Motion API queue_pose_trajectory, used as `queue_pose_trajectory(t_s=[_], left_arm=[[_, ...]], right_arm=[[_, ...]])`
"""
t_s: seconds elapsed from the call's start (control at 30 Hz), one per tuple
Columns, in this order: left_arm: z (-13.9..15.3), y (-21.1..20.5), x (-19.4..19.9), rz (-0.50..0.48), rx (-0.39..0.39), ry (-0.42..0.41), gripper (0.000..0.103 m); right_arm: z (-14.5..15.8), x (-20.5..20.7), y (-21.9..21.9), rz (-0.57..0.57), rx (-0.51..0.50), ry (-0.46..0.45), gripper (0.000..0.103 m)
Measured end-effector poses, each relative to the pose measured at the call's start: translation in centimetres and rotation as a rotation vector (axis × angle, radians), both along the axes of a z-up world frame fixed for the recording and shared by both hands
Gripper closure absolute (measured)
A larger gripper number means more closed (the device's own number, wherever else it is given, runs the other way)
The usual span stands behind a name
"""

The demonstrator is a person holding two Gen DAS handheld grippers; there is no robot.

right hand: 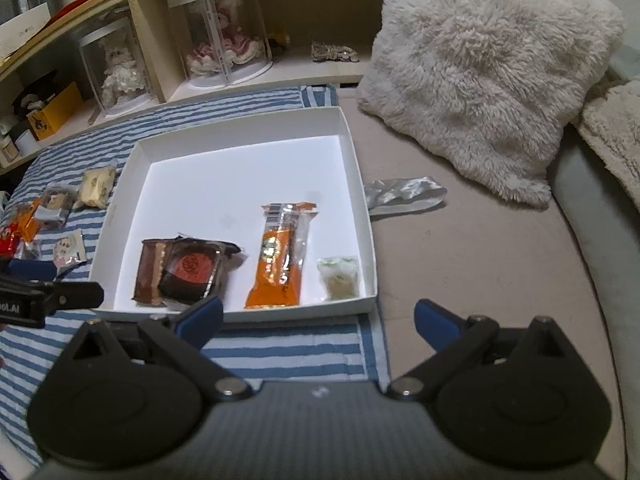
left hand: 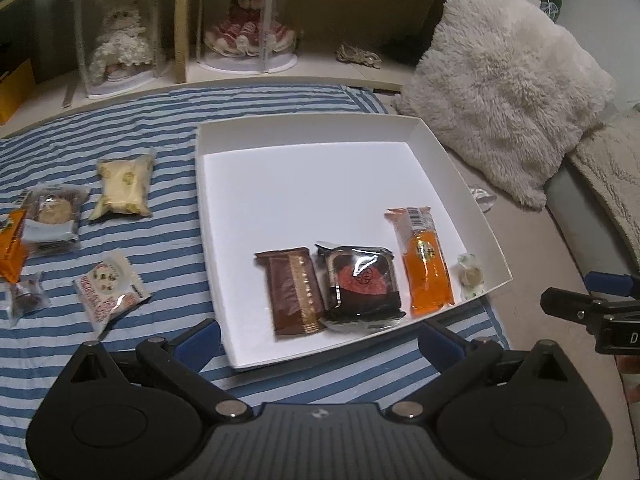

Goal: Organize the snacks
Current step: 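Move both open tools away from the tray toward the snacks on the bedspread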

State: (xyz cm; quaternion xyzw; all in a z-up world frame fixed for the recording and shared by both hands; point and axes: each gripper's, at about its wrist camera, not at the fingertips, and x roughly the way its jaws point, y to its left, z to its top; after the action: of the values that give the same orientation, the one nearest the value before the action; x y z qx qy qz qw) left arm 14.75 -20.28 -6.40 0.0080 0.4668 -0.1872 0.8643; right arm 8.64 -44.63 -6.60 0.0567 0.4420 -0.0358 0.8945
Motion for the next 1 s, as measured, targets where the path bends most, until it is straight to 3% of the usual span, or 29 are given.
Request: queue_pose_trajectory(t_s=[0.5, 1.0], left_arm=[[1.6, 6.7, -0.8, 0.064, 0.022, -0.045, 0.000], [1.1, 17.6, 1.0, 0.240, 0.027, -0.047, 0.000]], right_arm=[[1.7, -0.3, 4.3, 0.016, -0.001, -0.047, 0.000], [1.1, 3.3, 12.0, 0.094, 0.081, -0.097, 0.000]])
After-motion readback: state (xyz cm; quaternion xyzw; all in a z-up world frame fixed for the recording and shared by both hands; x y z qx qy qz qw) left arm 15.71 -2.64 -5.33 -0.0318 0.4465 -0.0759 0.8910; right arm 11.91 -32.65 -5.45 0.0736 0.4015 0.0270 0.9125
